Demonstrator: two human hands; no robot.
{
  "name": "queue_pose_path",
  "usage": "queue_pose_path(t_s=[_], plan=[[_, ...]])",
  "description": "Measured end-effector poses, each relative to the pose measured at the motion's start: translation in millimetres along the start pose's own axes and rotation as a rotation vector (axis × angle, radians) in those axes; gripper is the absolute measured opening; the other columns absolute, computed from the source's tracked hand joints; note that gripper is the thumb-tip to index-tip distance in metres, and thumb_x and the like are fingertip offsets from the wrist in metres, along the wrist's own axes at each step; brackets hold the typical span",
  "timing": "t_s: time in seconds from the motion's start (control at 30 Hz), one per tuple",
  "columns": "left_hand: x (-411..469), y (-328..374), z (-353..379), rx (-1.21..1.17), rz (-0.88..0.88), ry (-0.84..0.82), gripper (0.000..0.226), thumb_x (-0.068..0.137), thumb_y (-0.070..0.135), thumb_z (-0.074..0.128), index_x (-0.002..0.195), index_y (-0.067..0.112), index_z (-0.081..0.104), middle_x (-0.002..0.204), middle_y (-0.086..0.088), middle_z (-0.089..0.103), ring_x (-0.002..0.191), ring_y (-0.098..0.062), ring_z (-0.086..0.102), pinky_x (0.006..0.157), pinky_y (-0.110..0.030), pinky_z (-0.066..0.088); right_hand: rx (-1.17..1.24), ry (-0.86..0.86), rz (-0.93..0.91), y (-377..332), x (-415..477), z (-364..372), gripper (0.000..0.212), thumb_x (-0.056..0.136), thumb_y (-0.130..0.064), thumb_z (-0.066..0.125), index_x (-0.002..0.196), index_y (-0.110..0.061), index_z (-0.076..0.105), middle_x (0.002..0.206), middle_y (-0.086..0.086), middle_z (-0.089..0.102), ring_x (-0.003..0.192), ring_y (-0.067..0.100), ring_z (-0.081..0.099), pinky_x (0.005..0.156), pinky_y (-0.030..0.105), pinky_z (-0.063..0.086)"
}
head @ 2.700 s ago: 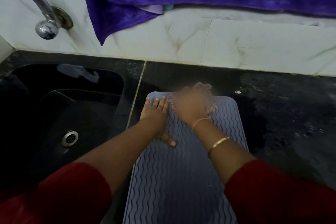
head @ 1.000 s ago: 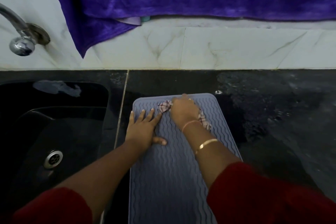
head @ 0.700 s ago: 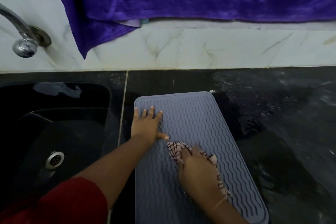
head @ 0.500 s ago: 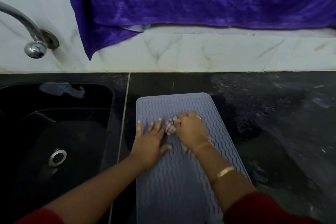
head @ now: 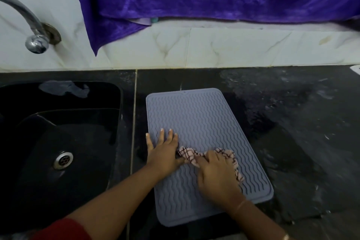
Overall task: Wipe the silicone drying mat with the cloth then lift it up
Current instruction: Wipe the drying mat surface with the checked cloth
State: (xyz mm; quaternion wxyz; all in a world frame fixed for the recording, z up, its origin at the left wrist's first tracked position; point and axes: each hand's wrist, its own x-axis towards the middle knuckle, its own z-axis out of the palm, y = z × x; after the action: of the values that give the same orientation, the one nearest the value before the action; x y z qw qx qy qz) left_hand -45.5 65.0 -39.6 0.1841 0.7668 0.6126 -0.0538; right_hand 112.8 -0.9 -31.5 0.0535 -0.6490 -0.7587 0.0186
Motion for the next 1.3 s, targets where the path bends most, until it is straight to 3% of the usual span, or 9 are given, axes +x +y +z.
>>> queue_pose_path(t_s=[0.1,0.2,0.37,0.5,0.6,0.77,0.97,1.17,1.3], plan=[[-14.0,12.4,8.6,-0.017,-0.006,0.094,0.069,0.096,0.051,0.04,0.153,0.024,0.012,0.161,0.003,0.003,0.148,-0.018,-0.003,0.103,-0.056,-0.027,-0.06,0.012,0.07,2.1,45.9,-12.5,0.04,0.08,-0.022,0.046,0.117,-0.028,0.06,0.11,0.007,0.059,0.098,0.034,0.058,0.078,0.051,0.044],[-19.2,10.3,12.2,0.025,0.009,0.098,0.067,0.097,0.055,0.031,0.153,0.026,0.01,0.161,0.005,0.005,0.148,-0.014,0.004,0.106,-0.055,-0.024,-0.018,-0.201,0.163,3.6,79.1,-13.1,0.044,0.095,-0.029,0.039,0.138,-0.03,0.035,0.137,0.009,0.04,0.126,0.035,0.037,0.097,0.055,0.031],[-15.2,2.3,-2.9,0.062,0.029,-0.215,0.104,0.081,0.072,0.046,0.152,0.023,-0.011,0.159,0.002,-0.018,0.147,-0.016,-0.013,0.102,-0.063,-0.025,-0.097,-0.229,-0.008,11.4,48.0,-6.8,0.052,0.087,-0.025,0.05,0.137,-0.017,0.038,0.136,0.011,0.041,0.122,0.035,0.041,0.099,0.05,0.033],[-13.3,10.8,-6.1,0.12,-0.015,-0.213,0.104,0.082,0.069,0.049,0.152,0.022,-0.011,0.159,0.002,-0.017,0.147,-0.018,-0.011,0.104,-0.067,-0.021,-0.077,-0.11,-0.258,36.6,-1.7,-8.3,0.059,0.06,-0.023,0.075,0.117,-0.019,0.063,0.11,0.004,0.065,0.09,0.028,0.064,0.079,0.043,0.049],[-17.6,19.6,-12.0,0.182,-0.072,-0.201,0.101,0.082,0.068,0.05,0.153,0.024,-0.008,0.16,0.002,-0.013,0.148,-0.02,-0.009,0.103,-0.067,-0.02,-0.056,-0.144,-0.356,48.6,-41.0,-11.7,0.055,0.046,-0.033,0.076,0.101,-0.029,0.069,0.092,-0.006,0.067,0.075,0.02,0.064,0.068,0.036,0.051],[-36.8,38.4,-4.7,0.14,-0.199,-0.06,0.09,0.081,0.061,0.059,0.151,0.027,0.015,0.161,0.0,0.002,0.146,-0.024,0.016,0.112,-0.06,-0.01,0.17,-0.316,-0.31,58.1,-36.0,-26.5,0.048,0.082,-0.016,0.054,0.126,-0.033,0.055,0.119,-0.003,0.053,0.112,0.022,0.049,0.098,0.04,0.036],[-50.1,42.0,-5.0,0.037,-0.233,-0.254,0.112,0.071,0.057,0.072,0.153,0.03,0.001,0.161,-0.004,-0.01,0.148,-0.027,-0.003,0.107,-0.064,-0.016,0.176,-0.242,-0.188,36.6,14.9,-18.1,0.056,0.088,-0.01,0.049,0.136,-0.037,0.042,0.134,0.0,0.046,0.125,0.027,0.04,0.103,0.052,0.032],[-58.9,36.6,4.3,-0.048,-0.251,-0.203,0.108,0.075,0.056,0.069,0.152,0.032,-0.003,0.16,-0.001,-0.014,0.148,-0.02,-0.01,0.106,-0.064,-0.017,0.088,-0.265,-0.459,56.5,-35.0,-21.1,0.047,0.088,-0.014,0.049,0.132,-0.032,0.048,0.129,-0.002,0.046,0.12,0.024,0.042,0.1,0.044,0.029],[-62.8,43.3,7.5,-0.059,-0.315,-0.136,0.1,0.077,0.051,0.071,0.152,0.036,0.006,0.161,0.001,-0.005,0.148,-0.02,-0.002,0.108,-0.063,-0.014,0.149,-0.289,-0.471,63.1,-54.3,-23.1,0.036,0.092,-0.026,0.044,0.126,-0.032,0.052,0.118,-0.001,0.047,0.112,0.023,0.047,0.095,0.042,0.033]])
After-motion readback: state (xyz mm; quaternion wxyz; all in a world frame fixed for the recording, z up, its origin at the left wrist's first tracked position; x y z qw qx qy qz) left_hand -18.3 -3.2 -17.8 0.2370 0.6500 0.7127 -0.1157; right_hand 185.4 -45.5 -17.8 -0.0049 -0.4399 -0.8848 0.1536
